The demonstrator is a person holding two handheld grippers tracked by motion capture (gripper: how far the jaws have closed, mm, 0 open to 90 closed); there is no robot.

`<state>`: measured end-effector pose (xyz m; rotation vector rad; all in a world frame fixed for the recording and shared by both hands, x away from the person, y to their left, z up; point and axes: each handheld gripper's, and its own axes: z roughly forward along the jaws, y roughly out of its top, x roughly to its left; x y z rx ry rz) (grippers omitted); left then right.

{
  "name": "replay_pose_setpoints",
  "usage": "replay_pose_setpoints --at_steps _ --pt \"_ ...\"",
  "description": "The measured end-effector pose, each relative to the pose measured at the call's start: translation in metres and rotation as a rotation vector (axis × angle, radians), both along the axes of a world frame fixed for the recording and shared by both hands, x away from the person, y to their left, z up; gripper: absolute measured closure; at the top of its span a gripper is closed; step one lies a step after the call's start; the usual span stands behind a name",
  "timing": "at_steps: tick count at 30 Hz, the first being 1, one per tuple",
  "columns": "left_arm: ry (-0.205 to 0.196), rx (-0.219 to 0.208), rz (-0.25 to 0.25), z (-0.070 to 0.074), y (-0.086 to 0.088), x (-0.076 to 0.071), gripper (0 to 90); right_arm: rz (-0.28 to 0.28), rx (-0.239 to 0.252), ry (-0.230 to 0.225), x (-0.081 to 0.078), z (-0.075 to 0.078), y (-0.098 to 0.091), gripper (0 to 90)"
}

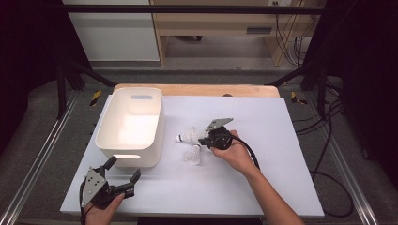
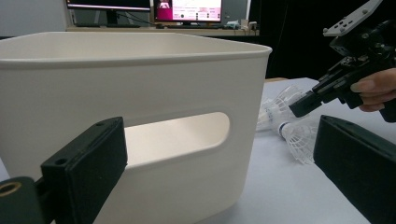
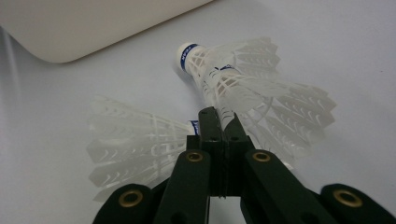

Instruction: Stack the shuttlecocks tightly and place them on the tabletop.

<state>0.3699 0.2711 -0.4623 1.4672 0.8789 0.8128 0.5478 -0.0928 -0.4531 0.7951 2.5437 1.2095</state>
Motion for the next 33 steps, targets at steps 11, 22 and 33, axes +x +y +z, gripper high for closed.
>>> replay_pose_setpoints --at_steps 11,22,33 --pt "-0.001 0.001 -0.001 0.000 -0.001 0.000 2.9 0.040 -0.024 0.001 -0.006 0.003 0.004 90.0" --pt "0.000 0.001 -0.003 0.000 -0.001 0.000 3.0 0.030 -0.053 0.006 0.009 0.001 0.003 90.0" --pt "0.001 0.002 -0.004 0.000 -0.001 0.000 3.0 0.085 -0.052 0.008 0.023 0.000 0.011 90.0"
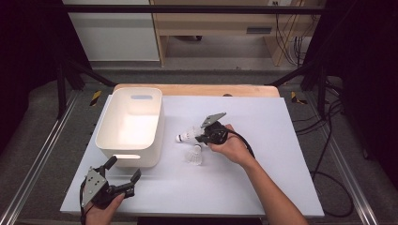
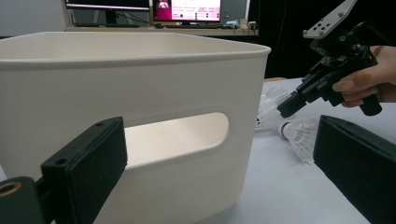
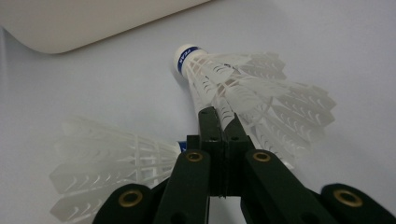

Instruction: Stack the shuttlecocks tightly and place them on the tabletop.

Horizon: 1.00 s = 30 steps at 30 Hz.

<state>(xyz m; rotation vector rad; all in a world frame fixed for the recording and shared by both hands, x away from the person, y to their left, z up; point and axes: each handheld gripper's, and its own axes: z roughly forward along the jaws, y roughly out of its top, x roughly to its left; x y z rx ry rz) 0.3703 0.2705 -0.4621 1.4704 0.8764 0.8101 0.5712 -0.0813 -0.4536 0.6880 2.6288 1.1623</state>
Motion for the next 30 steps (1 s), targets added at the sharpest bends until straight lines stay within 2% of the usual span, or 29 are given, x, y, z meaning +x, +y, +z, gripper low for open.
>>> replay_pose_setpoints --at_steps 8,19,30 --pt "0.000 -0.002 0.002 -0.0001 0.0001 0.0005 3.0 0.014 0.003 0.008 0.0063 -0.0032 0.0014 90.0" --pt "0.002 -0.004 0.001 0.0000 -0.0007 0.0005 3.1 0.030 -0.006 0.017 0.0050 -0.0053 0.0038 89.5" --pt "0.003 -0.002 0.001 0.0001 -0.0006 0.0005 3.2 0.015 -0.012 0.015 0.0056 -0.0058 0.0032 82.3"
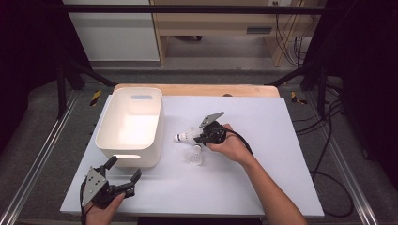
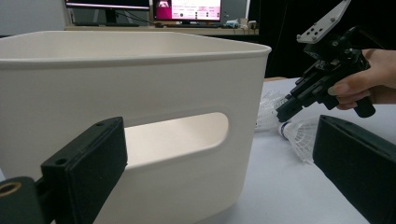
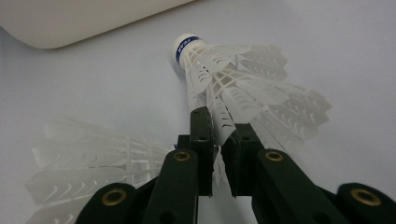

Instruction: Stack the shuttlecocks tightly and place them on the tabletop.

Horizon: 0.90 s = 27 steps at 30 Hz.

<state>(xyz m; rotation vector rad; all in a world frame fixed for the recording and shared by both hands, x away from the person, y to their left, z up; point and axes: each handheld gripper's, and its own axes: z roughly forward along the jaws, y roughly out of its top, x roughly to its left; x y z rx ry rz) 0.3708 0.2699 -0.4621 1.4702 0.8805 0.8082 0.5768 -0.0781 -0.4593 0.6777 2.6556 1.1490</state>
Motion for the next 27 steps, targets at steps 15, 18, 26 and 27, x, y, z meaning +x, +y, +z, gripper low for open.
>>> replay_pose_setpoints --at_steps 15,18,26,27 --pt "-0.002 -0.001 0.001 0.0004 0.0001 -0.0002 3.1 -0.021 -0.011 -0.012 -0.0017 0.0027 -0.0025 72.5" --pt "-0.002 -0.001 0.002 0.0004 0.0003 -0.0003 3.1 -0.025 -0.010 -0.015 -0.0020 0.0035 -0.0025 71.4" --pt "-0.002 0.000 0.001 0.0004 0.0001 -0.0004 3.2 -0.031 -0.012 -0.014 -0.0029 0.0045 -0.0030 69.6" --pt "-0.002 0.000 0.000 0.0005 0.0000 -0.0004 3.1 -0.033 -0.012 -0.014 -0.0031 0.0046 -0.0033 69.3"
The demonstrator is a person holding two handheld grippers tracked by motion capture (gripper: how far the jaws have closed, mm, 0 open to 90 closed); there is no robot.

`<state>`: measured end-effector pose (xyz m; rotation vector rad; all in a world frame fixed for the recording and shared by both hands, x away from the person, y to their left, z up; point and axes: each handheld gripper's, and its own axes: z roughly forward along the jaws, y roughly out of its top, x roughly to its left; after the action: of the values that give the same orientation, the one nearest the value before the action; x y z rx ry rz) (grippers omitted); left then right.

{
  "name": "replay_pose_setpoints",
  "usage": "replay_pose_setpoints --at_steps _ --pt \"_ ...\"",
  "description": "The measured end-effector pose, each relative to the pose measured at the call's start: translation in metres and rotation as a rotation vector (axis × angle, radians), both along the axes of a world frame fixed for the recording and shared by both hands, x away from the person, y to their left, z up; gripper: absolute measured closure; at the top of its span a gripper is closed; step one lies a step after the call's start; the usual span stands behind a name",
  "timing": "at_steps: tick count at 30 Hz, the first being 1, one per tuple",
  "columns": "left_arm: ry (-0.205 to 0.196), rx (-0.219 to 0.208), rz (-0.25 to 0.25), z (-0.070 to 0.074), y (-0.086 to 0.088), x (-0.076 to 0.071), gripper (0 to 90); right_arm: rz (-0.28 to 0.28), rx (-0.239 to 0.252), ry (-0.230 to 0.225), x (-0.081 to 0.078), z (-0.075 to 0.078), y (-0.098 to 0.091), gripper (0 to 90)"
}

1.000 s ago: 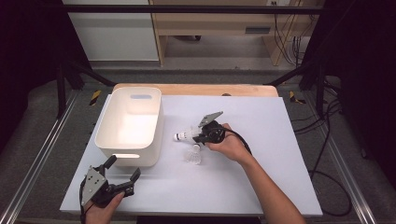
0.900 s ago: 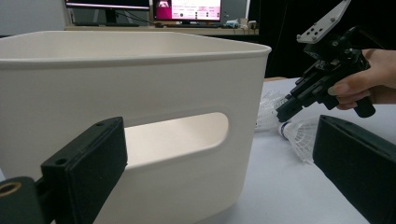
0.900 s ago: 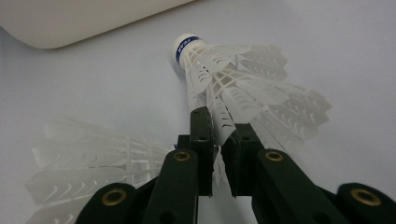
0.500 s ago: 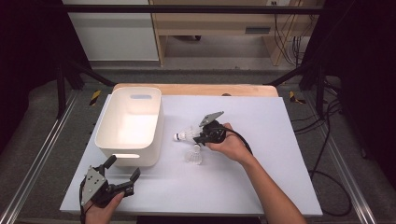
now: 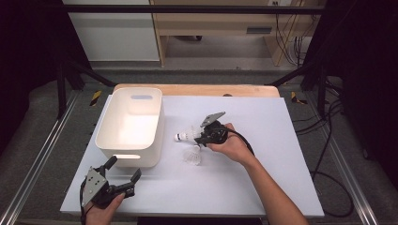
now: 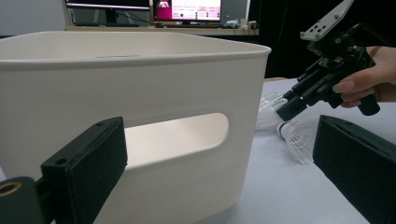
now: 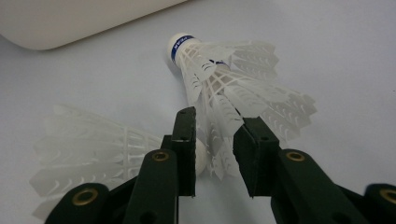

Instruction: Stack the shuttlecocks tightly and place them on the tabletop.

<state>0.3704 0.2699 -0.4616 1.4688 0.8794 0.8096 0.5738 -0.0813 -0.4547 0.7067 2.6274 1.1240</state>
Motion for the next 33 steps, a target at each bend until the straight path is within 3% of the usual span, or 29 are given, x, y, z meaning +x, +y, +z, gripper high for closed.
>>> replay_pose_setpoints --at_steps 33 --pt "-0.001 -0.004 -0.005 0.000 0.000 0.000 3.1 -0.053 0.019 -0.017 -0.012 0.012 -0.011 55.3"
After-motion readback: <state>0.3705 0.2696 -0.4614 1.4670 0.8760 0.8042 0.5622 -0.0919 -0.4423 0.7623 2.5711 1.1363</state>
